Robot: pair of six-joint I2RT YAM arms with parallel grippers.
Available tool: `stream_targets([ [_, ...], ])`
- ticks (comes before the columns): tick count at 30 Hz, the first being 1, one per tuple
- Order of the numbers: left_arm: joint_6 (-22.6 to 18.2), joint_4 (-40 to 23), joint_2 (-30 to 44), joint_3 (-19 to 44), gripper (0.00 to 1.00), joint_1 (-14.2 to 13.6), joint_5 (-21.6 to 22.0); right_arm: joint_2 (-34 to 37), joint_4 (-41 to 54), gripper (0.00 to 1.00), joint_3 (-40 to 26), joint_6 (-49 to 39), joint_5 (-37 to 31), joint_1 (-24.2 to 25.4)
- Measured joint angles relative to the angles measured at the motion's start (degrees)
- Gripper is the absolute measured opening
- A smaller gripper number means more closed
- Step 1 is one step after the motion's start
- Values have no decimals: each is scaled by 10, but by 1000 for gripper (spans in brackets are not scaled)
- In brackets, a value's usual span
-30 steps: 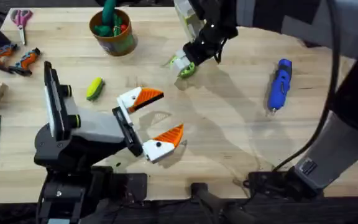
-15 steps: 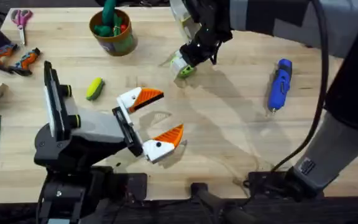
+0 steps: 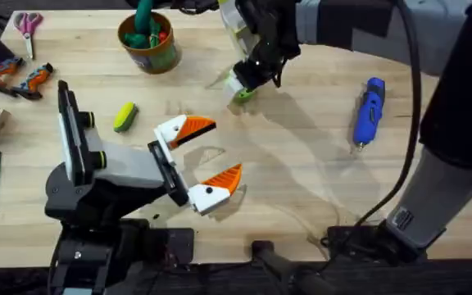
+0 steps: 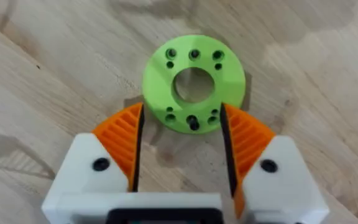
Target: Pick up the gripper from the table and insert it into the empty holder that is missing its gripper. Then pick up a screw, insert it into the mounting hole, and use the screwdriver to tighten it. Finally, clean up the table by picking up the vegetable and placing it into the bucket.
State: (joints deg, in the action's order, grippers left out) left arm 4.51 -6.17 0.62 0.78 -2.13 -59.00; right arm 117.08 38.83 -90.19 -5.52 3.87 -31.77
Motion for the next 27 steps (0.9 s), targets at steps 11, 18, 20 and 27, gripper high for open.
stream_targets([
  [11,0,0,0,0,986,0,0,2,0,470,0,0,-3,-1],
  [18,0,0,0,0,986,0,0,2,0,291,0,0,-17,0],
  [20,0,0,0,0,986,0,0,2,1,249,0,0,-21,0],
  [27,0,0,0,0,986,0,0,2,2,214,0,0,-24,0],
])
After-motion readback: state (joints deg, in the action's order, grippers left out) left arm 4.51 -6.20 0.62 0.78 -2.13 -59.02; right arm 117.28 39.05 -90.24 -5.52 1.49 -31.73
